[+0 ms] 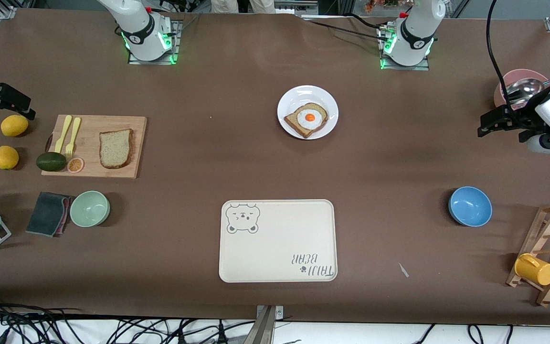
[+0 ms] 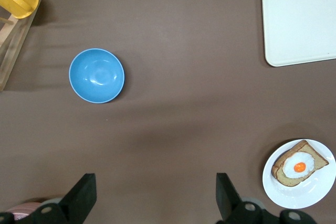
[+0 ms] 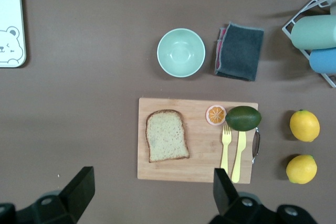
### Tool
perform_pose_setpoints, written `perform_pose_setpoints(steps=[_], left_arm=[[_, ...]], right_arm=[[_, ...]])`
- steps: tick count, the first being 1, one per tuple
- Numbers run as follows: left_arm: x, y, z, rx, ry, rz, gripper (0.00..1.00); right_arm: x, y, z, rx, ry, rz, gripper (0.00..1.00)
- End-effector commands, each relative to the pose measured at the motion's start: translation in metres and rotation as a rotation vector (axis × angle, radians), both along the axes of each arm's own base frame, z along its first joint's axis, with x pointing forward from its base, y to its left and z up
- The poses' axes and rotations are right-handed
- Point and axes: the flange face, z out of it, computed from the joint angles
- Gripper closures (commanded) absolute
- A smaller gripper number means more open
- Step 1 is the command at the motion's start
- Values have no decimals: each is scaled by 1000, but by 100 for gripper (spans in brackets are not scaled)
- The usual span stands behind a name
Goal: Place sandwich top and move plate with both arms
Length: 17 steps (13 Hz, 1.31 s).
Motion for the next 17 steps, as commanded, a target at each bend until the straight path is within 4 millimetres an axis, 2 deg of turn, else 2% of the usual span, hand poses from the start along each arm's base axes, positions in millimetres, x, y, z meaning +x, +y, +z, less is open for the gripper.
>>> perform_pose_setpoints(steps=[1,2,4,9,10,13,17], left_arm=[[-3,-4,-2,-13,24,-9,0],[-6,-7,-1,-11,37,-4,0],[-8,-24,4,-14,35,-34,0],[-5,-27,-2,-15,38,-42,0],[-5,-23,0,-12,33,-35,0],[-9,-12,15,101,-6,-34,0],[-20,-11,39,101,-46,-24,0]], right_arm=[[-1,6,6,6,11,8,0],[-2,6,6,6,14,16,0],[-2,7,6,7,14,25,0],[-2,6,6,6,14,24,0],[-2,6,6,6,14,22,0],[-2,6,6,6,14,22,0],[-2,14,6,4,14,35,0]])
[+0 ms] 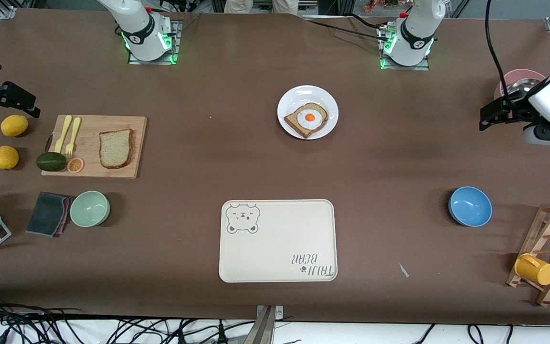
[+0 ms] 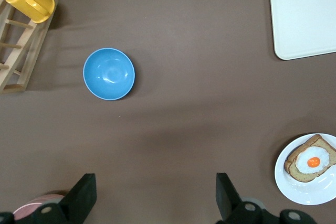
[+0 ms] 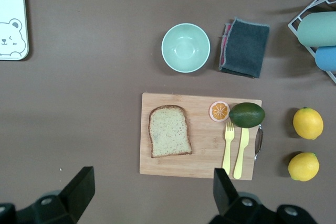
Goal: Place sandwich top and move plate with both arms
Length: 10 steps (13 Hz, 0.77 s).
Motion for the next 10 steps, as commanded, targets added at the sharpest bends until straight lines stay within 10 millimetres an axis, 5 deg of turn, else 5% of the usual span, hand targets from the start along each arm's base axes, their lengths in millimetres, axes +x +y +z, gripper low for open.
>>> perform_pose_setpoints(steps=[1,10], left_arm=[[-13,1,24,33,-43,7,0],[-14,5,28,-69,-42,98,0]], right_arm=[[0,4,7,3,0,17,0],[0,3,7,6,0,15,0]])
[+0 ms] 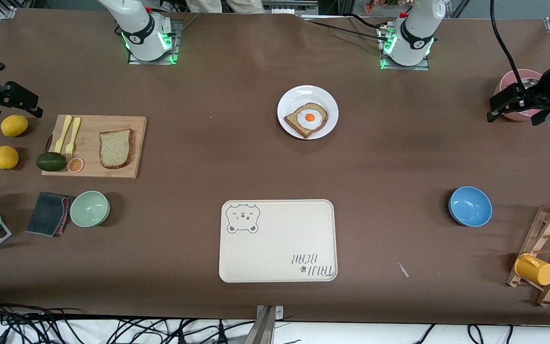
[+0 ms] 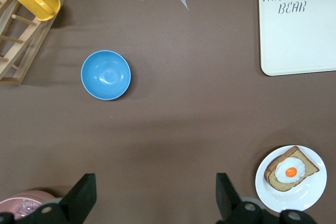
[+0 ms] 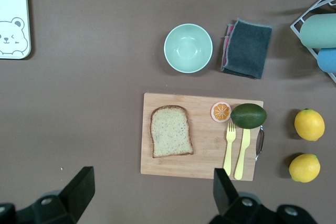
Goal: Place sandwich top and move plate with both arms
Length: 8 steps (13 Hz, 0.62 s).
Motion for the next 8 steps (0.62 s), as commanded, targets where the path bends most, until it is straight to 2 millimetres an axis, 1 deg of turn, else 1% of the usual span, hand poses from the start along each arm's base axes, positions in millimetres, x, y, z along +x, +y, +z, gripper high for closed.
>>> perform_pose_setpoints(steps=[1,4,8], left_arm=[[-3,0,5,-19,-6,16,0],[-5,-4,7,-20,-10,10,0],[-4,-2,7,-20,-9,12,0]], right_arm=[[-1,0,7,7,2,10,0],[-1,0,6,7,5,10,0],[-1,0,7,7,3,11,0]])
